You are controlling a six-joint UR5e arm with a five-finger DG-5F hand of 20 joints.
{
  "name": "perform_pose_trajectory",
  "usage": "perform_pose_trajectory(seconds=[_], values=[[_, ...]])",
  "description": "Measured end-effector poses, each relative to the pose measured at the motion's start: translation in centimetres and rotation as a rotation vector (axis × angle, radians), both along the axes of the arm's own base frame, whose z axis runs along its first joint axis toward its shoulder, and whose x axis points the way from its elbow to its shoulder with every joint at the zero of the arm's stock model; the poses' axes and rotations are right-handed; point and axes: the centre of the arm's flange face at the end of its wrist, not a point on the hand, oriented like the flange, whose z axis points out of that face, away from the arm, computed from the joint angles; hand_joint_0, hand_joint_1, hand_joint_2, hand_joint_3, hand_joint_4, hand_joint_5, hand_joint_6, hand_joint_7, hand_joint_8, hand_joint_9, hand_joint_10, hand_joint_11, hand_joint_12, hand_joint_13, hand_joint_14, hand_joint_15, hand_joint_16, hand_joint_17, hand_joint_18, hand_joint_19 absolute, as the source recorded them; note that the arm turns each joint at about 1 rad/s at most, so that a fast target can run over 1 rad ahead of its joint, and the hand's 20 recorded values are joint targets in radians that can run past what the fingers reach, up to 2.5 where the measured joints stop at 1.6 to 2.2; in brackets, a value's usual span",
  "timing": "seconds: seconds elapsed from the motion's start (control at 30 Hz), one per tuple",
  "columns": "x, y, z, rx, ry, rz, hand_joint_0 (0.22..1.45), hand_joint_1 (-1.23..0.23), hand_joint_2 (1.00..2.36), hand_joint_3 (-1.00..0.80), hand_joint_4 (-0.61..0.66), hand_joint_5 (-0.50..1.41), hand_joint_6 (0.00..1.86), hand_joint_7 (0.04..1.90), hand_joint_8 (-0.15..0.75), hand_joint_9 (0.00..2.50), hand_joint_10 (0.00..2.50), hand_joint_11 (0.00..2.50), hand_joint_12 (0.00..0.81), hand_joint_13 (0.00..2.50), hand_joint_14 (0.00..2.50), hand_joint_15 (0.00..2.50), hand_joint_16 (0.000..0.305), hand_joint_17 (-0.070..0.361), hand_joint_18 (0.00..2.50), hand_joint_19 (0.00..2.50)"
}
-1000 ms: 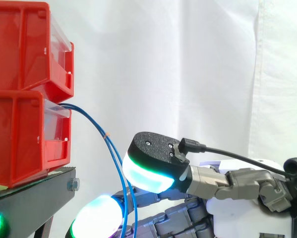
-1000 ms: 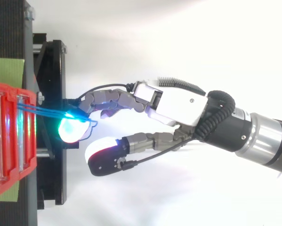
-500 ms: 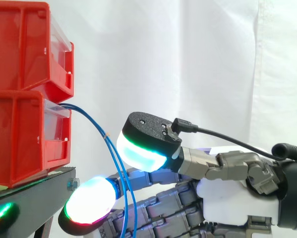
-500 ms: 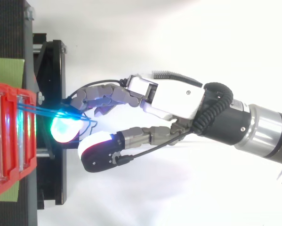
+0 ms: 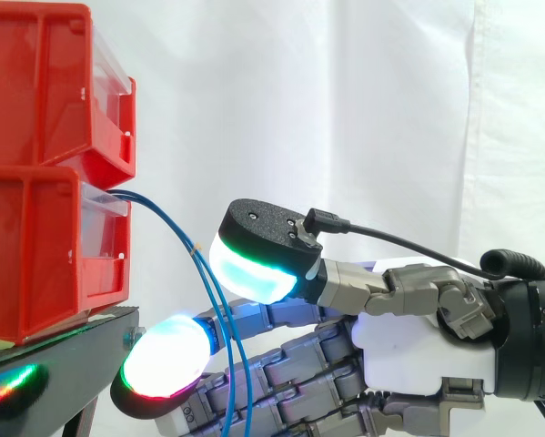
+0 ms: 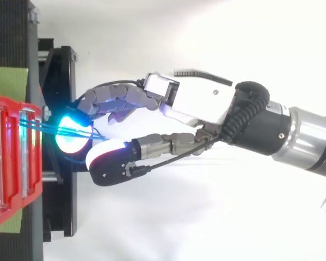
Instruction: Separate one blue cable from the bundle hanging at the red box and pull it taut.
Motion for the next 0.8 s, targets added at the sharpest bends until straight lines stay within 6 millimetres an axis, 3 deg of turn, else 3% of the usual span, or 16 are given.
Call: perform_pose_trajectory(seconds=[0.47,0.8], values=[[0.3,0.1,0.6,-0.004,-0.001,0.035,0.58,-0.50,1.00,-0.50,0.30,-0.16,0.50,0.99,0.295,0.67,0.01,0.37,0.334,0.57,0.01,0.31,0.048,0.108,0.55,0.61],[-0.2,-0.4,2.7,-0.016,0.004,0.038,0.58,-0.50,1.00,-0.50,0.29,-0.16,0.50,0.99,0.294,0.67,0.01,0.37,0.333,0.58,0.01,0.31,0.048,0.108,0.55,0.61]])
